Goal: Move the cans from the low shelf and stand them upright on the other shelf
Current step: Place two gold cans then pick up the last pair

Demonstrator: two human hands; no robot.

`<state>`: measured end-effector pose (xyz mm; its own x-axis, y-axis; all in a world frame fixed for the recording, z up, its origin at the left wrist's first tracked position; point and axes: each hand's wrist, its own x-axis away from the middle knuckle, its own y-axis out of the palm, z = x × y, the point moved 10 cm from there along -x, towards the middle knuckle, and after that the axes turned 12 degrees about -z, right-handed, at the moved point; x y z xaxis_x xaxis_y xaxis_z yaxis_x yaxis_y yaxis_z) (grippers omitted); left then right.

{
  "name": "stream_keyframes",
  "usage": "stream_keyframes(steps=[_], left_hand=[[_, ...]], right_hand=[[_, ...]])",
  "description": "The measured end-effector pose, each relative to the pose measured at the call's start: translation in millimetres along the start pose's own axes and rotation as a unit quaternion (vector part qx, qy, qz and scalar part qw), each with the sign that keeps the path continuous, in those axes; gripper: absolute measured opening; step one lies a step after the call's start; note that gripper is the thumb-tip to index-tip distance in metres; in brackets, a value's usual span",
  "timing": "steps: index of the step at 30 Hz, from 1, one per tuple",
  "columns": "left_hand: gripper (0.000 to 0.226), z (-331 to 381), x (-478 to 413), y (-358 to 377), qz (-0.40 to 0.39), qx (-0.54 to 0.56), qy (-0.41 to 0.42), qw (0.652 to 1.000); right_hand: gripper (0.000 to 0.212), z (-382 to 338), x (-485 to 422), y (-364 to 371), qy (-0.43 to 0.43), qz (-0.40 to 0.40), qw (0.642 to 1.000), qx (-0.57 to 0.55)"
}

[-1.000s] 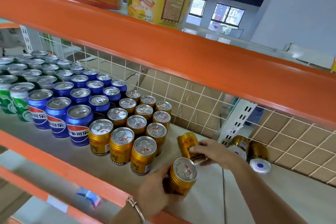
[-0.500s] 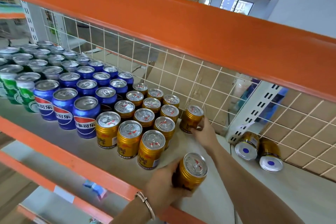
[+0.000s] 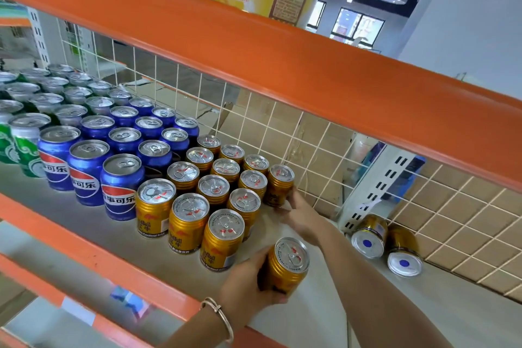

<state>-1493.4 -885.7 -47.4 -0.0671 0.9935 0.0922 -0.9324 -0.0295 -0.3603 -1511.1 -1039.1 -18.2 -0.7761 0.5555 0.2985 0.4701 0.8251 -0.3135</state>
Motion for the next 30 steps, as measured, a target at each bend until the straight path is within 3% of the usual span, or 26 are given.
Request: stream_keyframes(steps=[7,10,14,17,19,23,30], left_hand=[[0.103,-13,-2,0,0.028,0.02,-0.055,0.998],[0.09,-16,-6,-3,0.053,0.058,-0.046,0.996],[0.098,-11,-8,-13,0.093,0.044,-0.062,0.993],[0.097,-8,-9,-14,0.101,0.099,-0.056,0.988],[0.092,-12,-8,-14,0.114,0.148,-0.057,0.981],[0.076,-13,-3,-14,0.133,0.105,-0.057,0.984],[0.071,-14,-4,-5,0.104,0.117,-0.066,0.986]], right_hand=[[0.077,-13,25,-3,0.013,0.027,0.999,0.039],[0.065,2,57,2,0.038,-0.063,0.997,0.027],[0.068,8,94,26,0.023,-0.178,0.984,0.022],[0.073,16,89,24,0.03,-0.109,0.992,0.058],[0.065,14,84,14,0.007,-0.042,0.997,0.068],[0.059,10,72,-4,-0.038,0.067,0.995,0.064],[0.068,4,29,-10,-0.063,0.137,0.988,0.029]])
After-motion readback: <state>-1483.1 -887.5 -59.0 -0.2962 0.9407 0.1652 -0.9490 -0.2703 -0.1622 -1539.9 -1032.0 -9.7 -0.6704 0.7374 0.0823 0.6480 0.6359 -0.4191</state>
